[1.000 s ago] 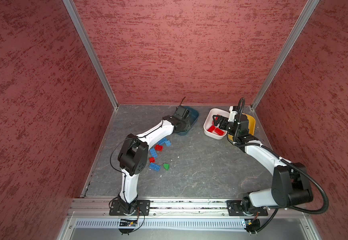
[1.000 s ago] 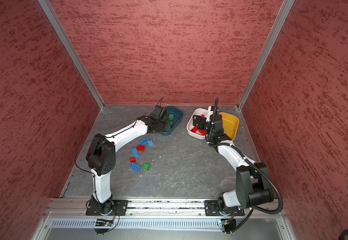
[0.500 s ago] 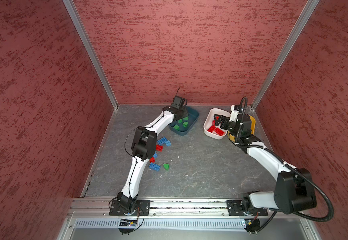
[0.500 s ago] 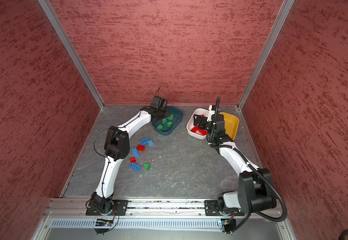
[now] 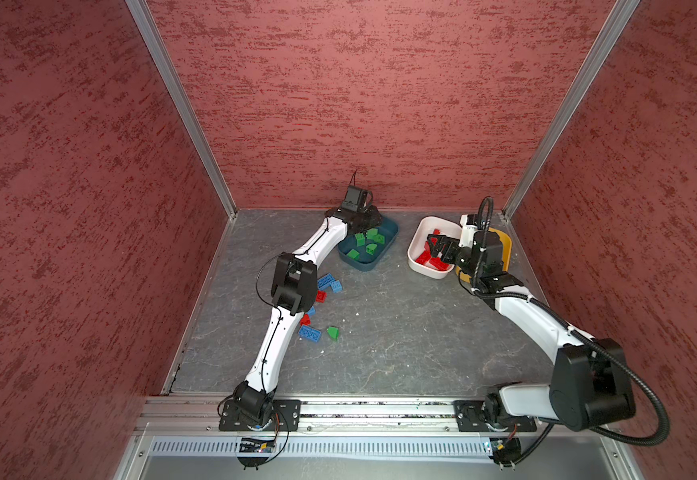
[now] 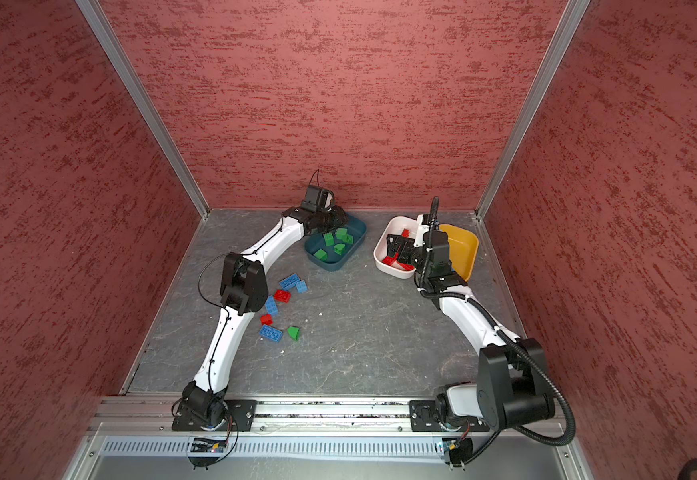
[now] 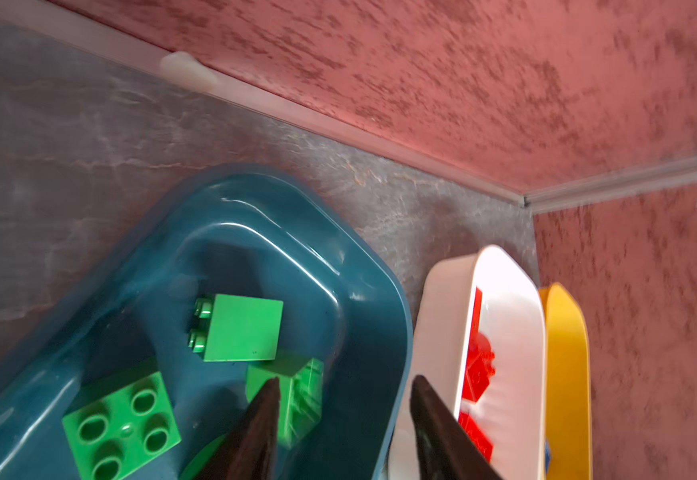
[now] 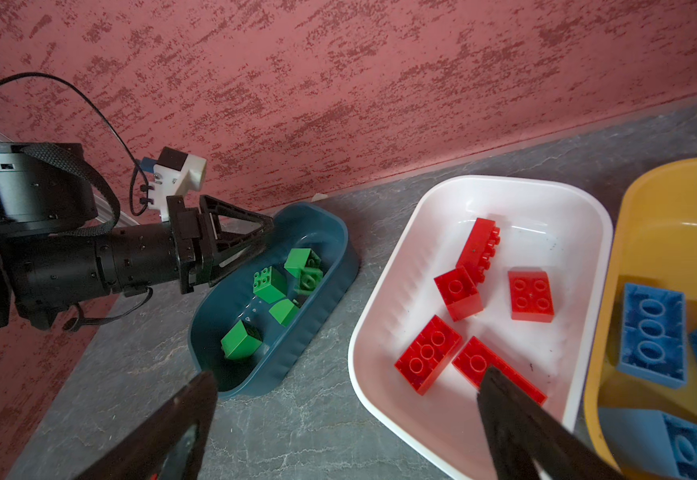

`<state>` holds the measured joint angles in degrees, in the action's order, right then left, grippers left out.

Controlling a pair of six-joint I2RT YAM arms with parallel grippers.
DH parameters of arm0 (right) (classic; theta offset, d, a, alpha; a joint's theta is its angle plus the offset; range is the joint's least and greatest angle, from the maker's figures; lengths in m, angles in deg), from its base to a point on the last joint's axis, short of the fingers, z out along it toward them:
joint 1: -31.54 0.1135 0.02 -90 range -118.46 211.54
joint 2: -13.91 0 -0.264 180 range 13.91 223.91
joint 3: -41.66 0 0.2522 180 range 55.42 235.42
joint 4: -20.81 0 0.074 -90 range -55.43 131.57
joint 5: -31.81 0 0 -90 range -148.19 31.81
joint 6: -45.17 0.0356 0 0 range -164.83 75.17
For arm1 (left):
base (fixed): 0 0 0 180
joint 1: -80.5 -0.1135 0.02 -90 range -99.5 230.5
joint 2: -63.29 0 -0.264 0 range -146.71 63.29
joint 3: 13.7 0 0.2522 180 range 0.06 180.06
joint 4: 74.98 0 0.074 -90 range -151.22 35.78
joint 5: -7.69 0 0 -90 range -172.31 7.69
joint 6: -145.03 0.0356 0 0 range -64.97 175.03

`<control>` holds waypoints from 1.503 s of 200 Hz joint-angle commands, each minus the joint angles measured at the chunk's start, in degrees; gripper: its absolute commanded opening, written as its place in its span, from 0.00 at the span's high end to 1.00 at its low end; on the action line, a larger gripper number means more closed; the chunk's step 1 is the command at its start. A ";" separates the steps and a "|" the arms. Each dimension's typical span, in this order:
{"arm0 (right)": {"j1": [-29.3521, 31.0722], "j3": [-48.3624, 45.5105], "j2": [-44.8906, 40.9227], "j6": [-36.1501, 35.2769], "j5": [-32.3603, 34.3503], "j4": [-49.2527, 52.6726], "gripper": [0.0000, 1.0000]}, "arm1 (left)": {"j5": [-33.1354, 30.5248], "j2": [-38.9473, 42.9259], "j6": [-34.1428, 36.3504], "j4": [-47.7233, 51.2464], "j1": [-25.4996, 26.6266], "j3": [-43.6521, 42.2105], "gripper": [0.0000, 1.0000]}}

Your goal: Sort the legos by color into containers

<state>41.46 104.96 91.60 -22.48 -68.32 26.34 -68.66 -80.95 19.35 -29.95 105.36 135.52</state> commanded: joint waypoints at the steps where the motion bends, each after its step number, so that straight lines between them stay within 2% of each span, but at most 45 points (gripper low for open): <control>1: 0.07 1.20 1.14 0.77 -2.84 -0.13 0.01 | 2.69 0.41 0.88 1.44 -0.08 0.91 0.35; 37: 2.38 2.79 2.76 -3.40 -4.70 0.37 0.01 | 3.18 5.40 3.65 0.63 0.10 -4.18 0.18; 61: 5.64 3.75 4.23 -6.01 -3.24 0.90 0.01 | 1.28 11.63 5.22 -1.20 0.27 -12.80 0.10; 79: 8.23 4.35 5.28 -6.70 -1.28 0.59 0.01 | -2.31 17.43 6.51 -2.37 0.36 -21.15 0.00; 105: 11.17 4.51 7.86 -6.31 3.41 -1.30 0.01 | -7.19 26.61 10.97 -3.10 0.28 -33.81 0.01; 117: 11.44 5.01 8.65 -5.04 5.08 -1.53 0.01 | -9.44 30.79 17.19 -1.42 0.27 -38.27 0.01; 143: 11.45 6.08 9.54 -3.98 9.63 -1.60 0.01 | -19.08 38.61 35.01 5.14 0.58 -46.63 0.01; 164: 11.45 7.17 10.39 -4.47 12.44 -1.70 0.01 | -22.77 41.97 43.38 10.89 -0.78 -52.61 0.01; 192: 11.42 8.72 11.63 -4.26 15.55 -1.26 0.01 | -20.60 43.61 44.65 15.58 -3.61 -57.39 0.00; 207: 11.40 8.84 12.11 -3.39 16.25 -1.95 0.01 | -18.25 43.00 45.11 16.35 -4.94 -58.11 0.07; 242: 11.45 10.91 13.32 -3.46 16.07 0.04 0.01 | -17.47 38.77 48.13 19.17 -5.08 -55.12 0.18; 300: 11.45 10.75 13.56 -3.72 17.96 1.08 0.01 | -18.36 30.68 52.28 20.06 -5.27 -50.85 0.22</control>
<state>53.08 114.12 104.78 -26.22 -52.54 26.97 -86.65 -47.20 68.55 -11.39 100.27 82.58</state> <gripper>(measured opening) 0.989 0.788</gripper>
